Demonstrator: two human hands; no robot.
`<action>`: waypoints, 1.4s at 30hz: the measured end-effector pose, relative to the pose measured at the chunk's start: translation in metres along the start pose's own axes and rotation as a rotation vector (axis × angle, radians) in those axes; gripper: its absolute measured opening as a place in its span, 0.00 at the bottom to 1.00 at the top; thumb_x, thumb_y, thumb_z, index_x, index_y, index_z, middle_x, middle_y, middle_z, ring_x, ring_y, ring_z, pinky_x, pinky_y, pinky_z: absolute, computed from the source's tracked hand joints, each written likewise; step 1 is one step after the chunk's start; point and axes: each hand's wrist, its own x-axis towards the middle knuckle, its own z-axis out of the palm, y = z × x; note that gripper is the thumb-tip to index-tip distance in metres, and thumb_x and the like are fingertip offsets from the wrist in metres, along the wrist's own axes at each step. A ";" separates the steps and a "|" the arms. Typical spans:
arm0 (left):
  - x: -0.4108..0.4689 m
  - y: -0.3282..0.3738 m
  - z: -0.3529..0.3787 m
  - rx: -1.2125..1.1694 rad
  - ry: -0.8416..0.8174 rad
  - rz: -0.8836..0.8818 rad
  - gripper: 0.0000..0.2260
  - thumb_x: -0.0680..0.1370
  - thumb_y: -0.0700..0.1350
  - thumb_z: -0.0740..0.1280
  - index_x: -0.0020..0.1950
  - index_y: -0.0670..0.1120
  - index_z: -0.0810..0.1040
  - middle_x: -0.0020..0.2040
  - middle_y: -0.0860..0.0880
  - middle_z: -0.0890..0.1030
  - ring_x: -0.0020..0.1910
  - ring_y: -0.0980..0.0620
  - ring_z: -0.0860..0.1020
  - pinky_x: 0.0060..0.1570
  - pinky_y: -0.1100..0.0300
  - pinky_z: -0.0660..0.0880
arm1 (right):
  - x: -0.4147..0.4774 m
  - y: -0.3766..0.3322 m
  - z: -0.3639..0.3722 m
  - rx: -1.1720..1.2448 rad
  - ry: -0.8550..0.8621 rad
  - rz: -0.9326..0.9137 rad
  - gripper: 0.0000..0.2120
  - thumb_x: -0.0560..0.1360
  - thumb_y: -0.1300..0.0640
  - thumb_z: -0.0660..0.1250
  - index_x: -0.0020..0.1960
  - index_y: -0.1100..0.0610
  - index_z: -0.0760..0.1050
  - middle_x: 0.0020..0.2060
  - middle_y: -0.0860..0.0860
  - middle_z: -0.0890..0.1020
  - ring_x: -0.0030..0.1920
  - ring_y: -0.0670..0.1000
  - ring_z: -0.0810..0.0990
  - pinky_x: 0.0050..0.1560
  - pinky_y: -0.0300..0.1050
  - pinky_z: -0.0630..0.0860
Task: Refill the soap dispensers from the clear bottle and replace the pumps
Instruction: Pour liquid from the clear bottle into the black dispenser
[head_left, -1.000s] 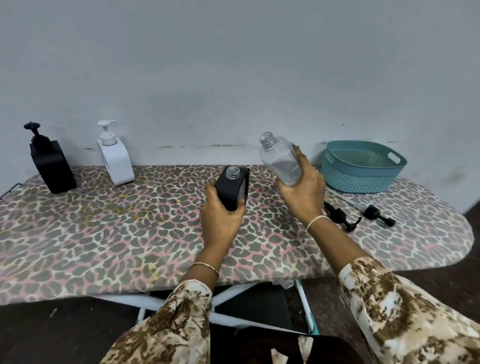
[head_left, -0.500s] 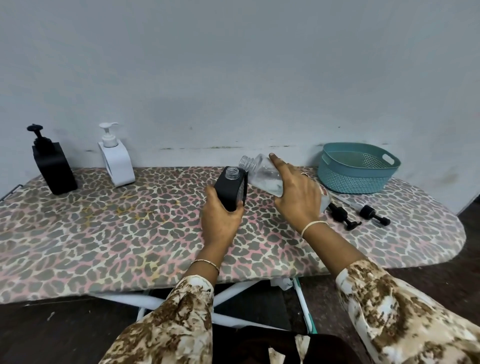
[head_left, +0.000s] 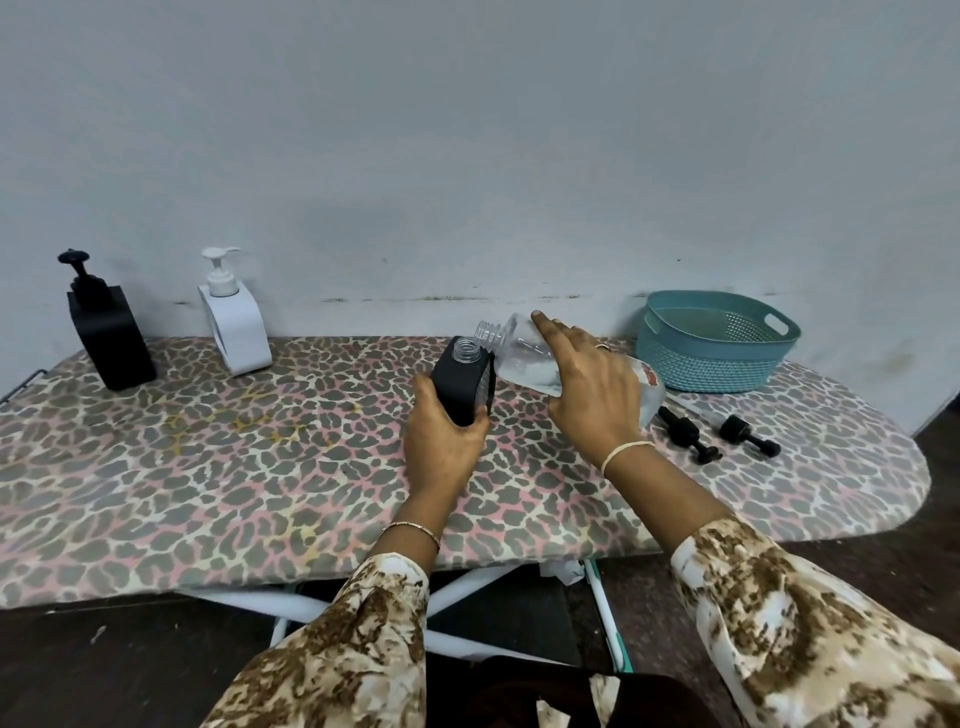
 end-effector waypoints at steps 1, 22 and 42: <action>0.000 0.000 0.000 0.000 -0.001 -0.002 0.30 0.71 0.47 0.75 0.66 0.45 0.63 0.56 0.48 0.80 0.53 0.48 0.80 0.52 0.51 0.80 | 0.000 0.000 -0.001 -0.008 0.004 -0.004 0.45 0.53 0.72 0.75 0.69 0.56 0.72 0.55 0.59 0.82 0.45 0.59 0.83 0.36 0.45 0.77; 0.000 0.000 -0.001 -0.034 -0.004 0.010 0.26 0.70 0.46 0.75 0.62 0.48 0.64 0.54 0.49 0.81 0.51 0.48 0.80 0.51 0.50 0.80 | 0.014 0.005 -0.011 -0.101 -0.092 -0.075 0.40 0.64 0.71 0.69 0.74 0.53 0.65 0.60 0.55 0.79 0.54 0.57 0.80 0.46 0.48 0.76; -0.002 0.003 -0.004 -0.051 -0.010 0.017 0.23 0.71 0.44 0.75 0.58 0.48 0.65 0.51 0.51 0.80 0.47 0.52 0.79 0.44 0.64 0.75 | 0.019 0.004 -0.019 -0.141 -0.115 -0.123 0.37 0.66 0.71 0.66 0.73 0.55 0.65 0.61 0.57 0.79 0.57 0.58 0.79 0.51 0.49 0.76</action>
